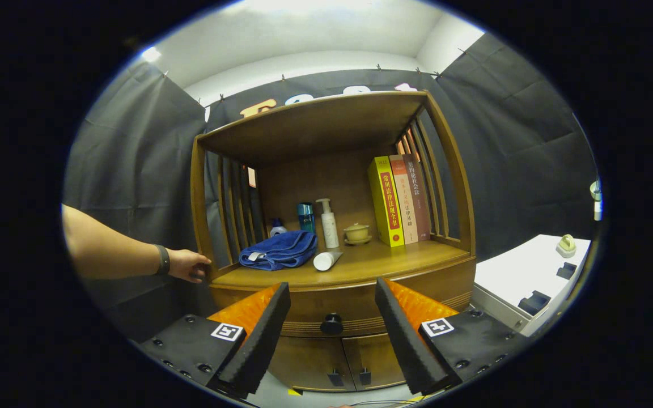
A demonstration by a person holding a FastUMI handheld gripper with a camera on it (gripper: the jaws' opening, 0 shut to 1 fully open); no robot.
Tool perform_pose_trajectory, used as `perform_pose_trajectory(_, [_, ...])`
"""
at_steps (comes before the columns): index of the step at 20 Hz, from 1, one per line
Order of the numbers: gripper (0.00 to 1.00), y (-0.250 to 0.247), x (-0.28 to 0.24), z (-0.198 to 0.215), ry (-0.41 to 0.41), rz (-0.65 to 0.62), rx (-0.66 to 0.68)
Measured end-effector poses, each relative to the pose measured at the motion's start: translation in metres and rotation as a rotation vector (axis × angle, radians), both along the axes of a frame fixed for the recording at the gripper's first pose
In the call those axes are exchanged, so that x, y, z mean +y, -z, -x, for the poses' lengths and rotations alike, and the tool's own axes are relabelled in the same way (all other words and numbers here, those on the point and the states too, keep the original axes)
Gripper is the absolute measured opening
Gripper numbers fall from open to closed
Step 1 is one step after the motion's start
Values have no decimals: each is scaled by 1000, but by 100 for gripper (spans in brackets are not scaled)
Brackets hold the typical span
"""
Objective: Pull open the drawer, take out the items inside it, and place them on the countertop above the cabinet.
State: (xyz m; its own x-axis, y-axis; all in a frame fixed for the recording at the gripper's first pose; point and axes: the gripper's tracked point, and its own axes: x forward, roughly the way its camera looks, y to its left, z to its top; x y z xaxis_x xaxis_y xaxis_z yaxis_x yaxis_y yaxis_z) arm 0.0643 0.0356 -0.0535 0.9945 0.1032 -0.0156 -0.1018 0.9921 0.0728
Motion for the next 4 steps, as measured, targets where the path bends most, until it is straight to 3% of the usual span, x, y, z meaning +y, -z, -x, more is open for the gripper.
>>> perform_pose_trajectory(4, [99,8,2,-3,-3,0,17])
